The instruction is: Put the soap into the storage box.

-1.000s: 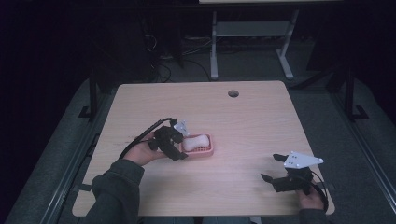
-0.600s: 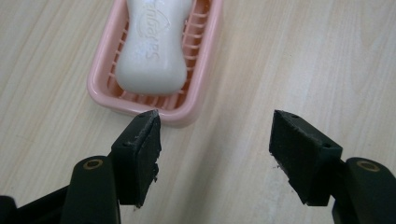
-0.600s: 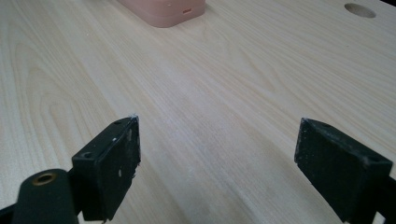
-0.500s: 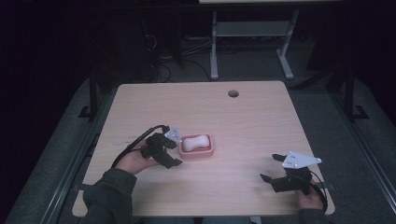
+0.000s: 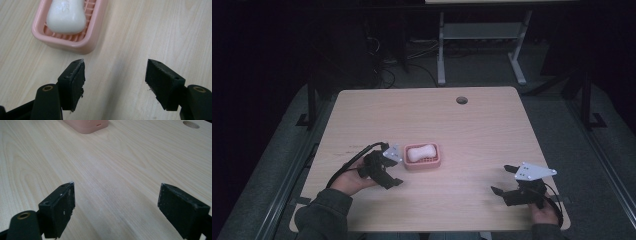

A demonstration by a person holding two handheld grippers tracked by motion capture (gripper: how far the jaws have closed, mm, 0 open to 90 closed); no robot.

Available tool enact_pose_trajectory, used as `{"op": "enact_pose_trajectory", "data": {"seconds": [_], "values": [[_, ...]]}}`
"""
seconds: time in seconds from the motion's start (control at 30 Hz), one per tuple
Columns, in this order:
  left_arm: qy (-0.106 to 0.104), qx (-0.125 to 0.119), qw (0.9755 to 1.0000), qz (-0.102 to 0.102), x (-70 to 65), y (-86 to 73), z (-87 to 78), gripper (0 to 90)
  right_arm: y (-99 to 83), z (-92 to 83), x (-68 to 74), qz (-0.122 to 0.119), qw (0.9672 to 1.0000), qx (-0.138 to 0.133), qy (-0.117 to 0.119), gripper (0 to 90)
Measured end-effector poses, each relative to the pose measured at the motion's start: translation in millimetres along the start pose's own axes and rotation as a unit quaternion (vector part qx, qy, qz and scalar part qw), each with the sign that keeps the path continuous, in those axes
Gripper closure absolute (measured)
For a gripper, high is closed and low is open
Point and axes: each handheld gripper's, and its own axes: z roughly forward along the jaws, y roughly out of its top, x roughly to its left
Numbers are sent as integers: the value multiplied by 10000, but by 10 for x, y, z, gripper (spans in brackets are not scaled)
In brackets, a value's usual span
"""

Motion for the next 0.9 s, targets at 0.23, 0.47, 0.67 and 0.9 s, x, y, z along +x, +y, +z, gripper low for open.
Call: {"op": "enact_pose_trajectory", "data": {"seconds": [0.23,0.47,0.67,0.9], "values": [[3,-32,10000,-43,-43,-99,-21,299,-2,-1,2,16,10000,4,-5,136],[1,-108,9999,-91,-103,-215,-31,291,-7,-1,5,26,10000,21,-17,136],[-42,-86,9999,-141,-195,-341,-3,280,-10,5,5,22,10000,40,-18,136],[26,-169,9996,-233,-304,-559,28,272,-15,7,7,40,10000,58,-18,136]]}}
